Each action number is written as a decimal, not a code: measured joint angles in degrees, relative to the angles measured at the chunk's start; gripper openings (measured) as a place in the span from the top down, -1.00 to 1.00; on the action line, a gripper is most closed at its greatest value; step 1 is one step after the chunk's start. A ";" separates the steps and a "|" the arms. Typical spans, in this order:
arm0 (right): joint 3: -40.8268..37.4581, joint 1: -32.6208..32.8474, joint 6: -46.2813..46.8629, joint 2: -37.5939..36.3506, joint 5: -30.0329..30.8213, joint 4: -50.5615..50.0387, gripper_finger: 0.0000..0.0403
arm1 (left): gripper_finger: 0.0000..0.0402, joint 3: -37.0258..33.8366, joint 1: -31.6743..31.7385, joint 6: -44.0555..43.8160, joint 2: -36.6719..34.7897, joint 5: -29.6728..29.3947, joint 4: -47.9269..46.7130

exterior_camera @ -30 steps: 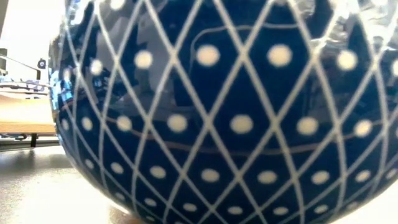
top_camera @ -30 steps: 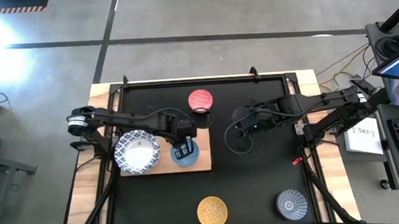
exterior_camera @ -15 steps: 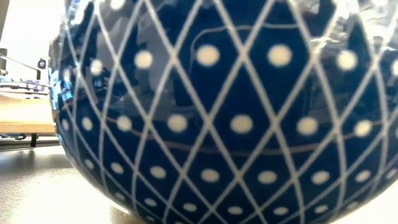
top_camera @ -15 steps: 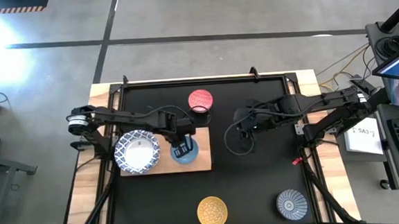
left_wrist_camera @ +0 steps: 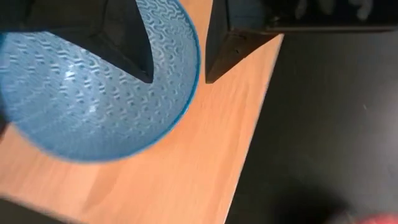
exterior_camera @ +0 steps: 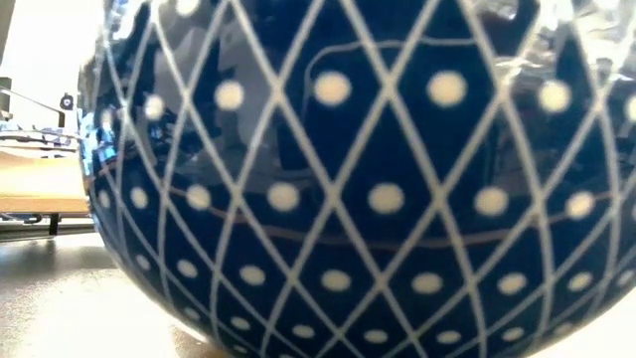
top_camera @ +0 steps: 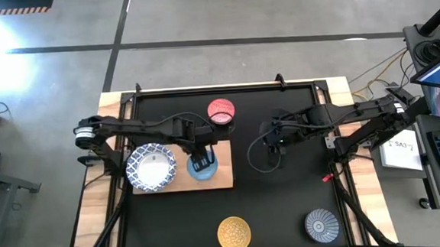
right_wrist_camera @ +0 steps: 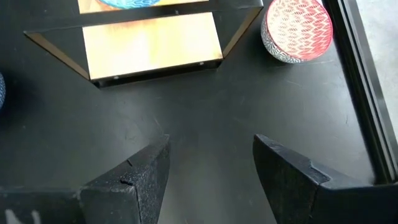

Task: Place and stack bowls onto a shelf
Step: Stack the red bowl on top of the light blue bowl on the shelf

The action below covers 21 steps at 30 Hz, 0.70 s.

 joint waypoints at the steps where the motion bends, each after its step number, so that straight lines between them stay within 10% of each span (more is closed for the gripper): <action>1: 0.00 -0.09 -0.06 0.00 0.00 -0.12 -0.07 | 0.35 0.78 0.27 1.55 -0.04 -0.63 0.21; 11: 0.00 -2.90 0.13 0.00 0.19 -0.55 -0.07 | 0.33 2.08 7.85 18.53 0.22 -4.70 9.88; 21: 0.00 -6.83 0.14 0.00 0.20 -3.21 -0.07 | 0.33 1.80 17.04 32.59 6.77 3.65 17.79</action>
